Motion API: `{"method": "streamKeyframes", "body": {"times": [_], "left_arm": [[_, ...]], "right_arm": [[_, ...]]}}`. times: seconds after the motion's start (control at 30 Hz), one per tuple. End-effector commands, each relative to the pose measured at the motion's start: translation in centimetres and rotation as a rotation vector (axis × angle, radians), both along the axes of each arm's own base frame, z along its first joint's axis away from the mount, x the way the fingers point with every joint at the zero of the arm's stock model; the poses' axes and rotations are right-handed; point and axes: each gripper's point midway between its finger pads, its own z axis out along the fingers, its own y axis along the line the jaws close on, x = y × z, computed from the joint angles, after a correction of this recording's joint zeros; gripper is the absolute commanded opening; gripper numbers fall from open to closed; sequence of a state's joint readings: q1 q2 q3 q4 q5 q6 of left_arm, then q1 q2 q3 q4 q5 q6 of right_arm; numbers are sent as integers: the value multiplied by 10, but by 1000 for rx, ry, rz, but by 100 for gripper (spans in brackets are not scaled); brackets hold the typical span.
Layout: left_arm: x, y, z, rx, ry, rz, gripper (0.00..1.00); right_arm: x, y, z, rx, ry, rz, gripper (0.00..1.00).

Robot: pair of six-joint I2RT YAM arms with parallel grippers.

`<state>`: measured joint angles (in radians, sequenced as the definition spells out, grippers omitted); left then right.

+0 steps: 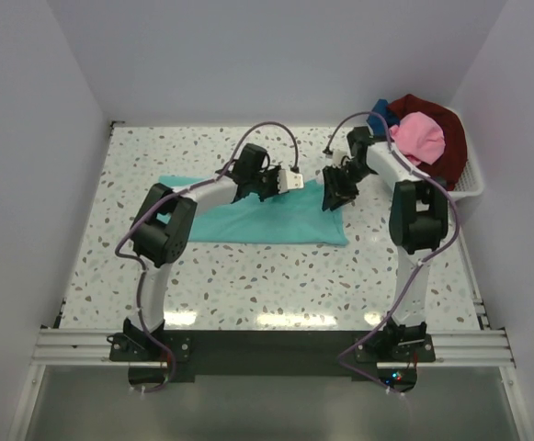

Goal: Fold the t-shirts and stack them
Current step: Fold the tshirt

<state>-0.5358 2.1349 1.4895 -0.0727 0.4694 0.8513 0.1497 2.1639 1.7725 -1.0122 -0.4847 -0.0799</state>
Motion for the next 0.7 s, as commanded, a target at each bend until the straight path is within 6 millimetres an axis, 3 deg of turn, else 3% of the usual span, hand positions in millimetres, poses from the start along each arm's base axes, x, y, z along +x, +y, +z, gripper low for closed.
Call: {"method": "streamKeyframes", "body": {"times": [0.0,0.17,0.3,0.33,0.53,0.57,0.63,0.67], "left_arm": [[13,-3,16,-87,102,101,26],[25,10,27,-124,204,191,35],[12,30,42,-161,310,246,43],[8,33,58,-183,308,243,43],[-9,96,75,-193,373,384,48],[-15,108,69,-179,408,412,48],[-18,126,74,-193,424,457,48],[-20,147,68,-189,454,506,48]], "right_arm": [[-12,-11,16,-48,-50,28,38],[-32,-29,5,-134,-47,57,38],[-39,-38,0,-177,-40,70,40],[-41,-38,-1,-177,-34,75,40],[-55,-38,-11,-171,26,86,40],[-57,-38,-12,-170,30,88,40],[-60,-38,-14,-165,40,92,39],[-61,-37,-15,-160,49,90,39]]}}
